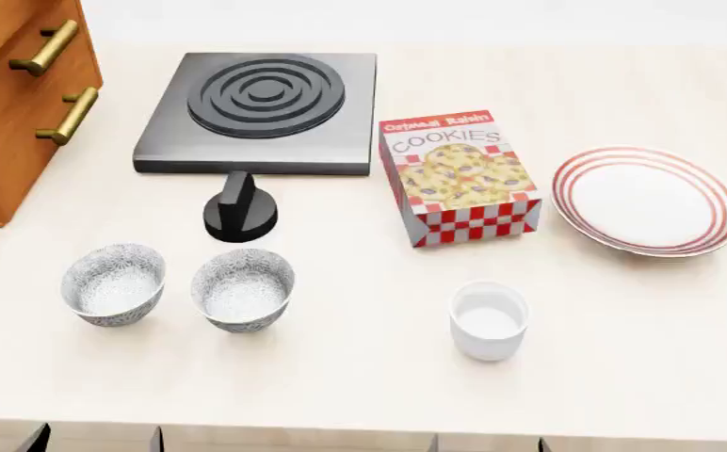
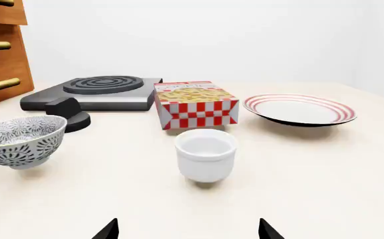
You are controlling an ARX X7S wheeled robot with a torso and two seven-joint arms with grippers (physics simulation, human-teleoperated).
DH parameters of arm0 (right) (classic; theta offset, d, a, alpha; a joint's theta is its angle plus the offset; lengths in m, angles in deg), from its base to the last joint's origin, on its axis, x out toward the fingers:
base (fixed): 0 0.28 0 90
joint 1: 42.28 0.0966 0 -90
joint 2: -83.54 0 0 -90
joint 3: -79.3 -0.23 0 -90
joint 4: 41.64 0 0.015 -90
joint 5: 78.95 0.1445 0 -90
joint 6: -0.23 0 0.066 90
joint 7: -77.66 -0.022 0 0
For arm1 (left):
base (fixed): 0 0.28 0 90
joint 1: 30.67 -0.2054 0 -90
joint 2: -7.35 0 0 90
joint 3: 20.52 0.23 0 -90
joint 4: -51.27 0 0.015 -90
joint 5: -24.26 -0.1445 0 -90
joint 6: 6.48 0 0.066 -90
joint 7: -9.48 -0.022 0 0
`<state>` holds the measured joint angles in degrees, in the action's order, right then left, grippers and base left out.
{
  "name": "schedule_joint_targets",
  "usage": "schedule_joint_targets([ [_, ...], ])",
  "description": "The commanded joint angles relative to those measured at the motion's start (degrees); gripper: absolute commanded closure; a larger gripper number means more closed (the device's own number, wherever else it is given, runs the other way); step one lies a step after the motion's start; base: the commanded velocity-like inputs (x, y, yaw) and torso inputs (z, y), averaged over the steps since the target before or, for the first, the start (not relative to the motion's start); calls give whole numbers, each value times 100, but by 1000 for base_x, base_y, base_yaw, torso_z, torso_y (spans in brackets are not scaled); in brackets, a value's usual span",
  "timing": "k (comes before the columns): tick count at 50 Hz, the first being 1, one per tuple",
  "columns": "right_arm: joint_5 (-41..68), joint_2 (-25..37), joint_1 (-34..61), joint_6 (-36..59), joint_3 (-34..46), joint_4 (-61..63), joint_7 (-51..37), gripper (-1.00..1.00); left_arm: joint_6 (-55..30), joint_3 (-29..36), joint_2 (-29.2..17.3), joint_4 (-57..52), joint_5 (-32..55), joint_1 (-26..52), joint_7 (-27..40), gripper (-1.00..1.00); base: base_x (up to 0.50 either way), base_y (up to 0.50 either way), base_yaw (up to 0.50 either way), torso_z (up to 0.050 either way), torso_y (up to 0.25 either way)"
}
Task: Pick the akita bowl from table center and place it on the plate.
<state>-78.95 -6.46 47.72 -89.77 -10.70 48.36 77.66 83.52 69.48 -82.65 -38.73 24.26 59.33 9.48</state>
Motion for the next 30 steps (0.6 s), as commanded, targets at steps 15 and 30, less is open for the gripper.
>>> schedule_joint_targets([
  [15, -23, 293, 35, -139, 102, 358, -347, -100, -433, 455, -462, -128, 413, 285, 603, -100, 0, 0, 0, 0, 0],
  [30, 258, 533, 796, 937, -250, 887, -572, -100, -1410, 164, -626, -791, 752, 1171, 893, -100, 199, -5, 0, 0, 0],
])
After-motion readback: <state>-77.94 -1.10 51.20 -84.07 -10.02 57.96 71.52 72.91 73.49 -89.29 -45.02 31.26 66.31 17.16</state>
